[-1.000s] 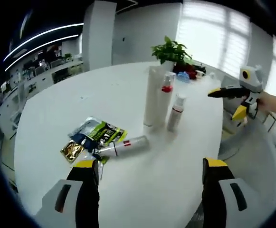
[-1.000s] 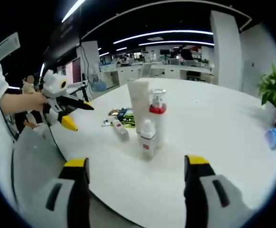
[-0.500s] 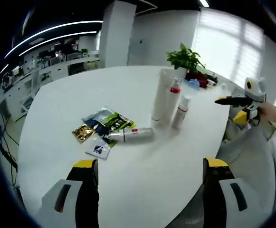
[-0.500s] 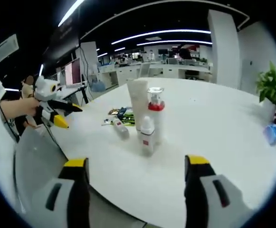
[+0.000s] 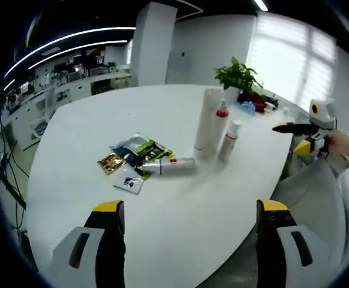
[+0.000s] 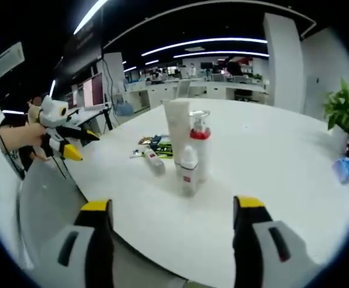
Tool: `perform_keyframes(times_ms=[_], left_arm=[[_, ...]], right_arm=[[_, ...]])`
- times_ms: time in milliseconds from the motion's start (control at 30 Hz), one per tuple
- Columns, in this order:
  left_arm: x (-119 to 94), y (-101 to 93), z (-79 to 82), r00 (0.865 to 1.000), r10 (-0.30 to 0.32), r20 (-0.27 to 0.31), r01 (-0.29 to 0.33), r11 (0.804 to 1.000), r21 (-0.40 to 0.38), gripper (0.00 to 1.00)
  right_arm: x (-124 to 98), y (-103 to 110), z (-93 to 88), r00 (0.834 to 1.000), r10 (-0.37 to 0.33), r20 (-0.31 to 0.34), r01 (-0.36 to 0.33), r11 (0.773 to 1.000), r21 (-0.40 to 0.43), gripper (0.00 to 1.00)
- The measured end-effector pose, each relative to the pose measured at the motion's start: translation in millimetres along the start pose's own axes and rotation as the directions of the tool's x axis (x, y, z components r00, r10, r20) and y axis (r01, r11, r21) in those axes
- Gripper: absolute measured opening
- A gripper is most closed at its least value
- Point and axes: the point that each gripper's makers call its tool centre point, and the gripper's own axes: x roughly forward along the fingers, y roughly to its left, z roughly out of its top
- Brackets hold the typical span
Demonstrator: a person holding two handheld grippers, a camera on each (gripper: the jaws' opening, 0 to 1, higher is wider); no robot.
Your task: Arrange the skincare products in the storage area until every visible bottle or jar stands upright without overlapping.
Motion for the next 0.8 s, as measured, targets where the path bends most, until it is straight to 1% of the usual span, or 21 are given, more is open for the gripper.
perform_keyframes(times_ms=[67, 167, 333, 367, 567, 700, 800], left_arm=[[-0.5, -0.9, -0.2, 1.000, -0.002, 0.002, 0.002, 1.000, 0.000, 0.88], [-0.8, -1.8, -1.5, 1.000, -0.004, 0.004, 0.004, 1.000, -0.003, 0.88], [-1.2, -1.5, -5.8, 1.000, -0.006, 0.006, 0.006, 1.000, -0.013, 0.88], [-1.5, -1.3, -6.2, 1.000, -0.006, 0.006, 0.006, 1.000, -0.014, 0.88], [-5.9, 4.8, -7.9, 1.000, 0.004, 0.008, -0.004, 1.000, -0.019, 0.88], [-10.4, 10.6, -10.3, 1.000, 0.013, 0.007, -0.013, 1.000, -0.028, 0.87], [-12.0, 12.9, -13.4, 1.000, 0.017, 0.004, -0.016, 0.999, -0.034, 0.86]], right_arm=[[0.0, 0.8, -0.1, 1.000, 0.001, -0.002, -0.001, 1.000, -0.002, 0.82], [0.5, 3.9, 1.1, 1.000, 0.009, -0.003, -0.009, 1.000, -0.007, 0.78], [6.0, 11.2, 3.5, 0.999, 0.028, -0.019, -0.028, 0.999, -0.035, 0.74], [9.2, 14.0, 4.7, 0.999, 0.036, -0.027, -0.037, 0.998, -0.052, 0.73], [25.4, 25.2, 14.0, 0.997, 0.068, -0.036, -0.070, 0.994, -0.087, 0.68], [39.8, 39.9, 20.6, 0.993, 0.106, -0.053, -0.112, 0.983, -0.145, 0.63], [52.7, 49.1, 22.1, 0.990, 0.124, -0.070, -0.134, 0.978, -0.161, 0.60]])
